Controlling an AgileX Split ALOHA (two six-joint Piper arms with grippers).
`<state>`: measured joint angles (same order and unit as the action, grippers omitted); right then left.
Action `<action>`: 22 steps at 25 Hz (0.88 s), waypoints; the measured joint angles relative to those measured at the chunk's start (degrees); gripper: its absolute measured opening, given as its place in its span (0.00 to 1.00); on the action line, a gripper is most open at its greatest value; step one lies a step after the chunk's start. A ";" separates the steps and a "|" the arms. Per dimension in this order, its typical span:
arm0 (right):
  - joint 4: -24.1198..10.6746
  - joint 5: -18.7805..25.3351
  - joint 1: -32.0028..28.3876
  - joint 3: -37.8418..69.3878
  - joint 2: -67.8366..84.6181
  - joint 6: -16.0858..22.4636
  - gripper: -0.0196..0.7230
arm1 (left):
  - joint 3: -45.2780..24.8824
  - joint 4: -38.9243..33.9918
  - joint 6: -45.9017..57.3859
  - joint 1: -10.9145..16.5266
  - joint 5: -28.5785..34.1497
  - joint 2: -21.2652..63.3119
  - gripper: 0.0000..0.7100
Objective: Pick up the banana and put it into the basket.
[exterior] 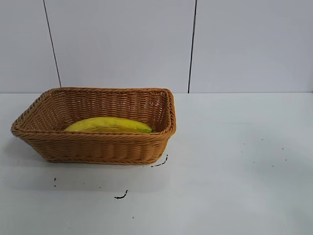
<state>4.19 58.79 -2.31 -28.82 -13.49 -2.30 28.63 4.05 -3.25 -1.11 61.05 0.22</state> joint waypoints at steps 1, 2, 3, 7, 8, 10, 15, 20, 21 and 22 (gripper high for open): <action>0.00 0.00 0.00 0.00 1.23 0.00 0.96 | 0.00 0.00 0.00 0.00 0.00 0.00 0.98; 0.00 0.00 0.00 0.00 2.24 0.00 0.96 | 0.00 0.00 0.00 0.00 0.00 0.00 0.98; 0.00 0.00 0.00 0.06 3.43 0.00 0.96 | 0.00 0.00 0.00 0.00 0.00 0.00 0.98; -0.05 0.05 0.00 0.06 9.12 0.00 0.96 | 0.00 0.00 0.00 0.00 0.00 0.00 0.98; -0.05 0.05 0.00 0.06 10.95 0.00 0.96 | 0.00 0.00 0.00 0.00 0.00 0.00 0.98; -0.11 0.05 0.00 0.06 13.28 0.00 0.96 | 0.00 0.00 0.00 0.00 0.00 0.00 0.98; -0.43 0.05 0.00 0.06 13.77 0.00 0.96 | 0.00 0.00 0.00 0.00 0.00 0.00 0.98; -0.43 0.05 0.00 0.06 13.77 0.00 0.96 | 0.00 0.00 0.00 0.00 0.00 0.00 0.98; -0.43 0.05 0.00 0.06 13.77 0.00 0.96 | 0.00 0.00 0.00 0.00 0.00 0.00 0.98; -0.43 0.05 0.00 0.06 13.77 0.00 0.96 | 0.00 0.00 0.00 0.00 0.00 0.00 0.98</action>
<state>3.76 58.84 -2.31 -28.76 0.27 -2.30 28.63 4.05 -3.25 -1.11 61.05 0.22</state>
